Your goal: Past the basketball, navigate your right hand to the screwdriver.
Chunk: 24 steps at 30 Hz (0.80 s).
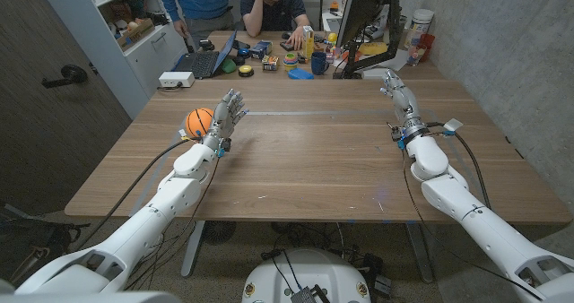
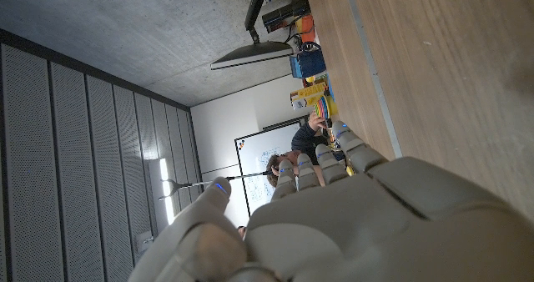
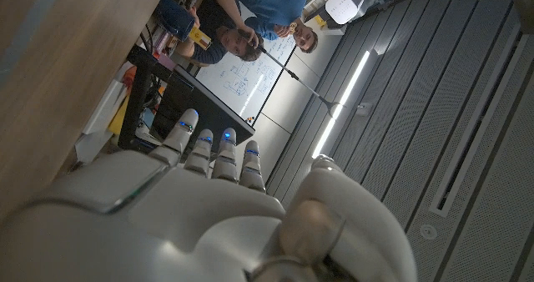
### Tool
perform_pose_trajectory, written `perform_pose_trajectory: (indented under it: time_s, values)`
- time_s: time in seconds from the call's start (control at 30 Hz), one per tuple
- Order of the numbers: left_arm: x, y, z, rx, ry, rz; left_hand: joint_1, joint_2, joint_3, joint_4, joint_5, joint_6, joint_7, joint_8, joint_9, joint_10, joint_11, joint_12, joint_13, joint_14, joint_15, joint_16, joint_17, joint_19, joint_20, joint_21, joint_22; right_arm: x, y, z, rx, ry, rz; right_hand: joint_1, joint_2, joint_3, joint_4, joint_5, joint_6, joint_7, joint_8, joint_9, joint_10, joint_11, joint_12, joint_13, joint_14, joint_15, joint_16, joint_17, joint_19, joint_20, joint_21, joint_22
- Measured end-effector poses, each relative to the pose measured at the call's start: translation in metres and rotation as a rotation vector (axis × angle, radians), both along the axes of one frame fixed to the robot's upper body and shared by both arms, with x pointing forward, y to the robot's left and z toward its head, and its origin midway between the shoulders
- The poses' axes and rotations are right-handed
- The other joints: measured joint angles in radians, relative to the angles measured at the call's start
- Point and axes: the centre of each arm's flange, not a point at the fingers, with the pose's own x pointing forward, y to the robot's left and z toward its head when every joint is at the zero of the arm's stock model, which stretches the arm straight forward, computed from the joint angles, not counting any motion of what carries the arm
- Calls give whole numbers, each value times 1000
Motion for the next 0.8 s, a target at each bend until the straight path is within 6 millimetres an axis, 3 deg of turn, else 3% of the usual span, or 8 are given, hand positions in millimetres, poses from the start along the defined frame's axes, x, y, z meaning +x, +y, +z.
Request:
perform_pose_trajectory:
  time_s: [0.3, 0.5, 0.8]
  values:
    - [1, -1, 0, 1, 3, -2, 0, 0, 0, 0, 3, 0, 0, 0, 0, 0, 0, 0, 0, 0, 0, 0, 0, 0, 0, 0, 0, -16, 1, 6, -68, -70, -196, -19, -25, -26, 4, 0, 16, -5, 0, 0, 7, -7, 0, 0, 12, -2, 0, 4, 7, 11, -5, 0]
    - [1, -1, 0, 1, 2, -2, 0, 0, 0, 0, 3, 0, 0, 0, 0, 0, 0, 0, 0, 0, 0, 0, 0, 0, 0, 0, 0, -26, 2, 8, -114, -93, -316, -38, -62, -50, 3, 0, 15, -5, 0, 0, 5, -9, 0, 0, 12, -2, 0, 5, 1, 17, -16, 0]
    - [1, -2, 0, 2, 2, -2, 0, 0, -3, -3, 3, 0, 0, 0, 0, 0, 0, 0, 0, 0, 0, 0, 0, 0, 0, 0, 0, -31, -4, 7, -179, -100, -523, -53, -77, -69, 3, 6, 1, -19, -7, 0, -8, -14, -7, 0, 12, -2, -5, 5, -6, 24, -26, 0]
